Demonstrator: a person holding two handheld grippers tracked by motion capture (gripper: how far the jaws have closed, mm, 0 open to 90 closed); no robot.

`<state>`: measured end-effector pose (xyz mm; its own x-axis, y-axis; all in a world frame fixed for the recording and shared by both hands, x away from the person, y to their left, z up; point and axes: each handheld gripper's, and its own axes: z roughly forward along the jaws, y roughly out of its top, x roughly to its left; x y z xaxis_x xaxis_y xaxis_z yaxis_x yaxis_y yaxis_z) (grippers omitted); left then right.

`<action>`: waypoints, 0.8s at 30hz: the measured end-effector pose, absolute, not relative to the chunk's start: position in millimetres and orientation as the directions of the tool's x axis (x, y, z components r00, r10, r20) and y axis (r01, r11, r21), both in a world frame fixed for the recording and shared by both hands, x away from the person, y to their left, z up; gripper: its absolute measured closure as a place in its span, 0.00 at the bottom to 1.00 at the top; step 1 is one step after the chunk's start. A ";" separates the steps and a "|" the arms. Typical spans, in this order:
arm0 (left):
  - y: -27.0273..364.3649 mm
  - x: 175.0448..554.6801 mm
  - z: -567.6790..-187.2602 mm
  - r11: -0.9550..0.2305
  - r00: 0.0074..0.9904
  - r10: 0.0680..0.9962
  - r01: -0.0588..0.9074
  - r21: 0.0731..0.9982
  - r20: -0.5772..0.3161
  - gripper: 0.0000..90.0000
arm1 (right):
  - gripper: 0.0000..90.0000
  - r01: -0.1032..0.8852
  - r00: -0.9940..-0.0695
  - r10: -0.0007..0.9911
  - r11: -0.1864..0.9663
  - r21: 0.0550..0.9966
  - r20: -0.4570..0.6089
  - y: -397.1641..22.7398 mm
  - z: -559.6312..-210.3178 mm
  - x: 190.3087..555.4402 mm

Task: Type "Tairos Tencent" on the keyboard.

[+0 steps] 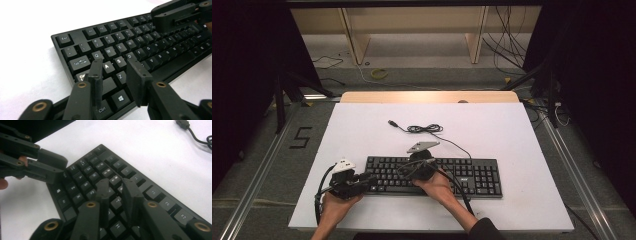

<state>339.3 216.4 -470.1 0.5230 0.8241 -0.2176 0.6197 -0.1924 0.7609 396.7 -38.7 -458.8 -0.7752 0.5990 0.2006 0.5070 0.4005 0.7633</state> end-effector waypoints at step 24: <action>206.0 350.3 -462.2 -0.169 0.522 0.821 0.607 0.776 -0.230 0.42 | 0.49 0.496 -0.790 0.569 0.370 0.786 0.230 -70.6 -454.9 376.8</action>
<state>350.3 206.0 -462.2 0.5221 0.8213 -0.2302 0.6074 -0.1685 0.7763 376.8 -70.6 -454.9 -0.7895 0.5689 0.2301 0.4958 0.3703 0.7855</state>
